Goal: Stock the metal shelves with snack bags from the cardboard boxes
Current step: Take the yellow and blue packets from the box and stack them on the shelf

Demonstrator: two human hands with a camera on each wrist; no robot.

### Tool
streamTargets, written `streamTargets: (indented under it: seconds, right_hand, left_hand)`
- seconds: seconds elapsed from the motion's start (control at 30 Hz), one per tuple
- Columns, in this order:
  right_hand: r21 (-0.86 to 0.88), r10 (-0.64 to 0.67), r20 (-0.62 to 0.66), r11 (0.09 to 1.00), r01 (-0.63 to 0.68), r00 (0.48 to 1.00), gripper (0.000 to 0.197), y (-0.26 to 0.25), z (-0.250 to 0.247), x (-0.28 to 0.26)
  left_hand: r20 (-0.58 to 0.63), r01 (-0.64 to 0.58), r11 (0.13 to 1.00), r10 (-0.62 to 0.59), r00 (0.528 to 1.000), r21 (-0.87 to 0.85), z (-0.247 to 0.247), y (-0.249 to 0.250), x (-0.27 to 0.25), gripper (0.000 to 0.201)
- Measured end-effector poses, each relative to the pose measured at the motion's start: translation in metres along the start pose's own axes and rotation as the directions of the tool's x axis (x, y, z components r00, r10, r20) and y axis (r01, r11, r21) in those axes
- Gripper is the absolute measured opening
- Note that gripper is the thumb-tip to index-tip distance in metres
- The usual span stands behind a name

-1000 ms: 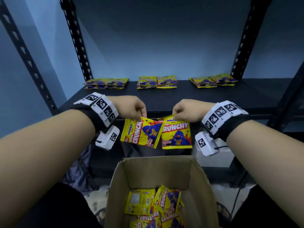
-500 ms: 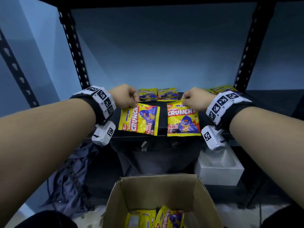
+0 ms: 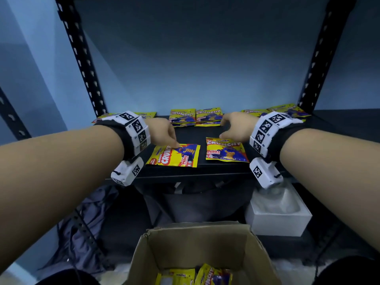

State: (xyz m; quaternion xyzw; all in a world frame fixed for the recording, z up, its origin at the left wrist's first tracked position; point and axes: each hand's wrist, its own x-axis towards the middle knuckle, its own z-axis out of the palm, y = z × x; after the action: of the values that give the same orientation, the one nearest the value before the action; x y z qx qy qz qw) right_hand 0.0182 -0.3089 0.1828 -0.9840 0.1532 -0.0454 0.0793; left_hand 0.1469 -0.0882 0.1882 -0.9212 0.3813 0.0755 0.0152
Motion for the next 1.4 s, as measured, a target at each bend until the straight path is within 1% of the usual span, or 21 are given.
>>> streamTargets:
  seconds: [0.03,0.1,0.13,0.23,0.3,0.37,0.43,0.6,0.73,0.87,0.97,1.07,1.27,1.33,1.4]
  right_hand:
    - [0.0,-0.01,-0.009,1.0,0.01,1.0,0.039,-0.001,-0.001,-0.002]
    - [0.0,-0.033,0.003,0.999,0.033,0.999,0.029,-0.006,-0.003,-0.01]
    - [-0.001,-0.038,0.025,0.999,0.038,0.999,0.028,-0.008,-0.002,-0.014]
    - [-0.052,-0.022,0.107,0.998,0.028,0.994,0.038,-0.015,0.005,-0.026]
    - [-0.087,-0.006,0.125,0.996,0.017,0.992,0.049,-0.018,0.012,-0.032]
    - [-0.086,0.001,0.125,0.996,0.01,0.992,0.055,-0.018,0.016,-0.037]
    - [-0.083,0.002,0.126,0.996,0.009,0.992,0.059,-0.018,0.019,-0.041]
    - [-0.057,-0.001,0.126,0.998,0.009,0.992,0.07,-0.013,0.028,-0.043]
    - [-0.018,0.009,0.122,1.0,-0.007,0.993,0.066,-0.011,0.033,-0.039]
    - [0.014,0.029,0.108,0.999,-0.031,0.994,0.057,-0.012,0.038,-0.036]
    - [0.027,0.026,0.087,0.999,-0.028,0.996,0.053,-0.016,0.043,-0.033]
    - [0.04,0.018,0.06,0.999,-0.02,0.998,0.054,-0.02,0.048,-0.03]
    - [0.069,-0.002,0.047,0.998,-0.001,0.999,0.06,-0.028,0.052,-0.031]
    - [0.09,-0.009,0.041,0.996,0.005,0.999,0.06,-0.027,0.05,-0.032]
    - [0.09,0.04,-0.014,0.995,-0.038,0.999,0.063,-0.025,0.048,-0.034]
  left_hand:
    - [-0.036,0.023,0.999,-0.022,0.999,0.026,0.001,0.003,-0.002,0.038]
    - [-0.099,0.084,0.992,-0.074,0.992,0.093,0.004,0.011,-0.006,0.058]
    - [-0.104,0.116,0.986,-0.104,0.989,0.121,0.007,0.015,-0.008,0.068]
    - [-0.056,0.173,0.969,-0.165,0.985,0.175,0.019,0.026,-0.016,0.087]
    - [-0.057,0.181,0.966,-0.173,0.983,0.182,0.027,0.029,-0.019,0.093]
    - [-0.08,0.175,0.969,-0.163,0.983,0.176,0.032,0.029,-0.02,0.093]
    - [-0.087,0.158,0.973,-0.145,0.986,0.168,0.034,0.025,-0.021,0.088]
    - [-0.04,0.083,0.992,-0.079,0.996,0.096,0.031,0.014,-0.033,0.079]
    - [-0.028,0.031,0.999,-0.032,0.999,-0.016,0.03,-0.001,-0.035,0.07]
    - [0.004,0.075,0.997,-0.075,0.997,0.004,0.032,-0.011,-0.031,0.055]
    - [0.068,0.091,0.995,-0.089,0.994,-0.037,0.033,-0.013,-0.029,0.055]
    - [0.094,0.063,0.993,-0.054,0.994,-0.095,0.033,-0.014,-0.029,0.058]
    - [0.03,0.029,0.98,-0.024,0.999,-0.198,0.04,-0.013,-0.03,0.059]
    - [-0.01,0.04,0.978,-0.043,0.999,-0.205,0.041,-0.012,-0.032,0.06]
    - [-0.067,0.09,0.979,-0.103,0.992,-0.181,0.042,-0.013,-0.032,0.062]
